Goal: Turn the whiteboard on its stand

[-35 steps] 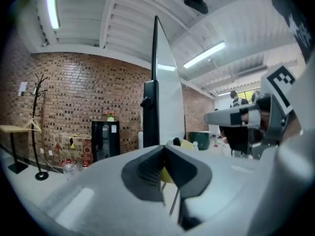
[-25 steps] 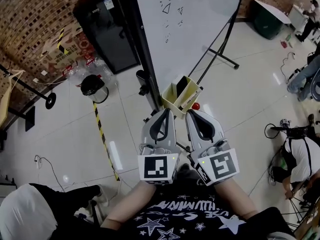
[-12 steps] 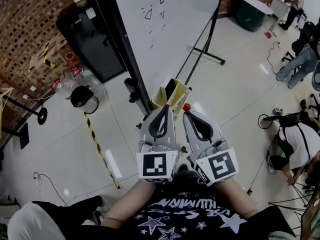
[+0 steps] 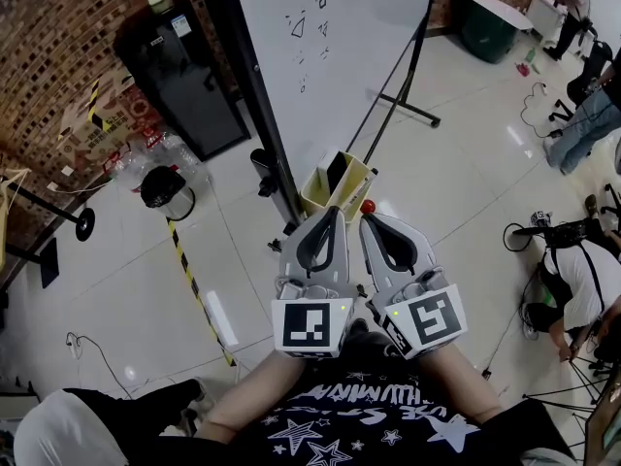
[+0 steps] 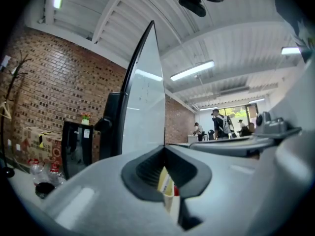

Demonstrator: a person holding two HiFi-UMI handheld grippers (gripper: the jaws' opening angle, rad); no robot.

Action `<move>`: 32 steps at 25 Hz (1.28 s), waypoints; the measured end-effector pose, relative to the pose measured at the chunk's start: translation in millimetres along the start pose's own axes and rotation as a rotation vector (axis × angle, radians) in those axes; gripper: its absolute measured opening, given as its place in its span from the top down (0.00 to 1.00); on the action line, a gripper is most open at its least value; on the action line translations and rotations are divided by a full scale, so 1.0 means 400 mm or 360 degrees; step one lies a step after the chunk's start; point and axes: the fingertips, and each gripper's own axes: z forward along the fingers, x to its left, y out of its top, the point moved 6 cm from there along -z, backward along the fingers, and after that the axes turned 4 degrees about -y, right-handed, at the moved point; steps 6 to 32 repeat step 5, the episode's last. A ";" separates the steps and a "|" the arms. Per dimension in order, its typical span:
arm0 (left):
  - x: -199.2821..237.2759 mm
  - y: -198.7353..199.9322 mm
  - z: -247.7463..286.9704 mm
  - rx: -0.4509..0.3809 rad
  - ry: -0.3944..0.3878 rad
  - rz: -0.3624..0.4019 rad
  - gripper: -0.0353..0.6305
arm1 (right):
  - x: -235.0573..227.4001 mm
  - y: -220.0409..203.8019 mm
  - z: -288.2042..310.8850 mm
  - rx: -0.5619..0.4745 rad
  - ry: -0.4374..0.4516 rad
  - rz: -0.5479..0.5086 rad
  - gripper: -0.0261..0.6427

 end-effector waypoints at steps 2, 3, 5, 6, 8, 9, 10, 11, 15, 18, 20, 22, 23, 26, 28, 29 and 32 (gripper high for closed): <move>0.000 0.000 -0.003 0.0006 -0.0002 0.0006 0.94 | 0.002 0.001 -0.001 -0.0007 0.0000 -0.0017 0.95; -0.001 0.001 -0.005 0.0018 -0.0007 0.0004 0.94 | 0.005 0.001 0.000 -0.0005 0.0005 -0.0019 0.95; -0.002 0.002 -0.009 0.0039 -0.0021 0.0001 0.94 | 0.010 0.002 0.002 0.0000 0.0017 -0.0018 0.95; -0.002 0.002 -0.009 0.0039 -0.0021 0.0001 0.94 | 0.010 0.002 0.002 0.0000 0.0017 -0.0018 0.95; -0.002 0.002 -0.009 0.0039 -0.0021 0.0001 0.94 | 0.010 0.002 0.002 0.0000 0.0017 -0.0018 0.95; -0.002 0.002 -0.009 0.0039 -0.0021 0.0001 0.94 | 0.010 0.002 0.002 0.0000 0.0017 -0.0018 0.95; -0.002 0.002 -0.009 0.0039 -0.0021 0.0001 0.94 | 0.010 0.002 0.002 0.0000 0.0017 -0.0018 0.95; -0.002 0.002 -0.009 0.0039 -0.0021 0.0001 0.94 | 0.010 0.002 0.002 0.0000 0.0017 -0.0018 0.95; -0.002 0.002 -0.009 0.0039 -0.0021 0.0001 0.94 | 0.010 0.002 0.002 0.0000 0.0017 -0.0018 0.95; -0.002 0.002 -0.009 0.0039 -0.0021 0.0001 0.94 | 0.010 0.002 0.002 0.0000 0.0017 -0.0018 0.95; -0.002 0.002 -0.009 0.0039 -0.0021 0.0001 0.94 | 0.010 0.002 0.002 0.0000 0.0017 -0.0018 0.95; -0.002 0.002 -0.009 0.0039 -0.0021 0.0001 0.94 | 0.010 0.002 0.002 0.0000 0.0017 -0.0018 0.95; -0.002 0.002 -0.009 0.0039 -0.0021 0.0001 0.94 | 0.010 0.002 0.002 0.0000 0.0017 -0.0018 0.95; -0.002 0.002 -0.009 0.0039 -0.0021 0.0001 0.94 | 0.010 0.002 0.002 0.0000 0.0017 -0.0018 0.95; -0.002 0.002 -0.009 0.0039 -0.0021 0.0001 0.94 | 0.010 0.002 0.002 0.0000 0.0017 -0.0018 0.95; -0.002 0.002 -0.009 0.0039 -0.0021 0.0001 0.94 | 0.010 0.002 0.002 0.0000 0.0017 -0.0018 0.95; -0.002 0.002 -0.009 0.0039 -0.0021 0.0001 0.94 | 0.010 0.002 0.002 0.0000 0.0017 -0.0018 0.95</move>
